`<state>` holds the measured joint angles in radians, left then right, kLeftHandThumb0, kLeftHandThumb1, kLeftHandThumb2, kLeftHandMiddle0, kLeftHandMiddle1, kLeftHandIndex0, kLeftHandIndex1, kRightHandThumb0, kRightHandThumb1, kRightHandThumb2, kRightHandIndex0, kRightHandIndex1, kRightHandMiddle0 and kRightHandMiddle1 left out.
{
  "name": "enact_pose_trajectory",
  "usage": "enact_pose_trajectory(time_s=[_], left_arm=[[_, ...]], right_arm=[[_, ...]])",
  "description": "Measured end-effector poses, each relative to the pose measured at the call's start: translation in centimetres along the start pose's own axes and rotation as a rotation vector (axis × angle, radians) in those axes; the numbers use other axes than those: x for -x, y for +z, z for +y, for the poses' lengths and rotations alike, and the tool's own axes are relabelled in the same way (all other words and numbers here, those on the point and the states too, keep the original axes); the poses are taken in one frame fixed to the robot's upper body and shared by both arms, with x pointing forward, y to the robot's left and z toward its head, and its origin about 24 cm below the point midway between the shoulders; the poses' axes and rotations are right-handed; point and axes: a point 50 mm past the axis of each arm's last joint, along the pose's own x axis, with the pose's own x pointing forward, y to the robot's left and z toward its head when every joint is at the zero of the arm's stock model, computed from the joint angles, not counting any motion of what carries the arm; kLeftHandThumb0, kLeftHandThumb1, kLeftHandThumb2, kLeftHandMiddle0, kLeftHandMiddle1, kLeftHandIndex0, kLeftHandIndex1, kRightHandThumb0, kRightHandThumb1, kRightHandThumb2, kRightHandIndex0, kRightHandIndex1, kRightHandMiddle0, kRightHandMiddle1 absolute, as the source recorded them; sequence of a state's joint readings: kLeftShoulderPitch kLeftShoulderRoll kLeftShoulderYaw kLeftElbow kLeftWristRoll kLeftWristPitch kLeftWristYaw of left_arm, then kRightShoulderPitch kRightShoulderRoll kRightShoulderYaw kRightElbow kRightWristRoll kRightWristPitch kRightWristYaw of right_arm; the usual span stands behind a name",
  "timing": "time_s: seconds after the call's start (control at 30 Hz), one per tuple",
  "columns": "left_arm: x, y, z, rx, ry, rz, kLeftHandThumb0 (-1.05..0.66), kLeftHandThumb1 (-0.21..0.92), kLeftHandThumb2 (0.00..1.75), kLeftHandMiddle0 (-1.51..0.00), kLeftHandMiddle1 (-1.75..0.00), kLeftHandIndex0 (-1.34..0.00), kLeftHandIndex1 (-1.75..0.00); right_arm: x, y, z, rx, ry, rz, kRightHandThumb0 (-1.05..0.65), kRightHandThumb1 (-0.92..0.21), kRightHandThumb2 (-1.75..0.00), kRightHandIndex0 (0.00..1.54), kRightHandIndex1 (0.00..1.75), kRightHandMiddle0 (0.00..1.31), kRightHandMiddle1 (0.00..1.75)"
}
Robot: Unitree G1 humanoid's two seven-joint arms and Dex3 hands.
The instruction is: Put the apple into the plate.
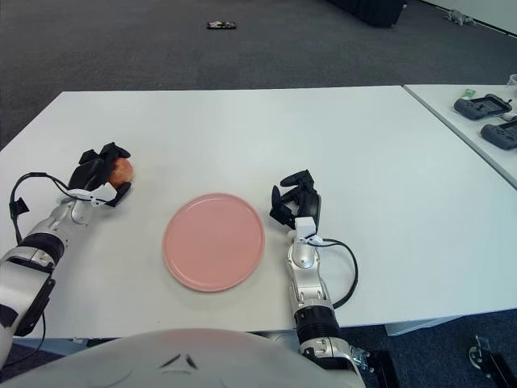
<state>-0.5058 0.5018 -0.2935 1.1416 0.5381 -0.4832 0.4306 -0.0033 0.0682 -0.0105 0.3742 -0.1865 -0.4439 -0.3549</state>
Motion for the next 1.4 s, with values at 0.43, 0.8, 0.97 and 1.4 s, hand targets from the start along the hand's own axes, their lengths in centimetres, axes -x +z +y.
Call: enact_pose_trajectory(time_s=[0.43,0.8,0.97,1.4], left_arm=[[-0.01,0.19,0.12,0.009,0.026,-0.009,-0.54,0.16,1.51,-1.27,-1.75,-0.74,-1.75],[0.01,0.31,0.04,-0.004,0.042,-0.003,-0.53,0.16,1.51,-1.32,-1.75,-0.73,-1.75],[0.03,0.35,0.02,-0.002,0.042,-0.004,-0.53,0.16,1.51,-1.33,-1.75,-0.73,-1.75],[0.07,0.41,0.09,0.029,0.030,-0.002,-0.53,0.16,1.51,-1.35,-1.75,-0.74,-1.75]], right_arm=[[-0.02,0.07,-0.06,0.000,-0.010,-0.004,-0.40,-0.58,-1.00,0.65,1.65,0.41,1.75],[-0.13,0.35,-0.09,-0.001,-0.013,-0.014,-0.40,-0.58,-0.99,0.66,1.67,0.41,1.75],[-0.15,0.36,-0.09,-0.001,-0.010,-0.012,-0.40,-0.58,-0.99,0.64,1.66,0.41,1.75],[-0.16,0.35,-0.13,0.002,-0.007,-0.013,-0.40,-0.60,-0.97,0.62,1.65,0.39,1.75]])
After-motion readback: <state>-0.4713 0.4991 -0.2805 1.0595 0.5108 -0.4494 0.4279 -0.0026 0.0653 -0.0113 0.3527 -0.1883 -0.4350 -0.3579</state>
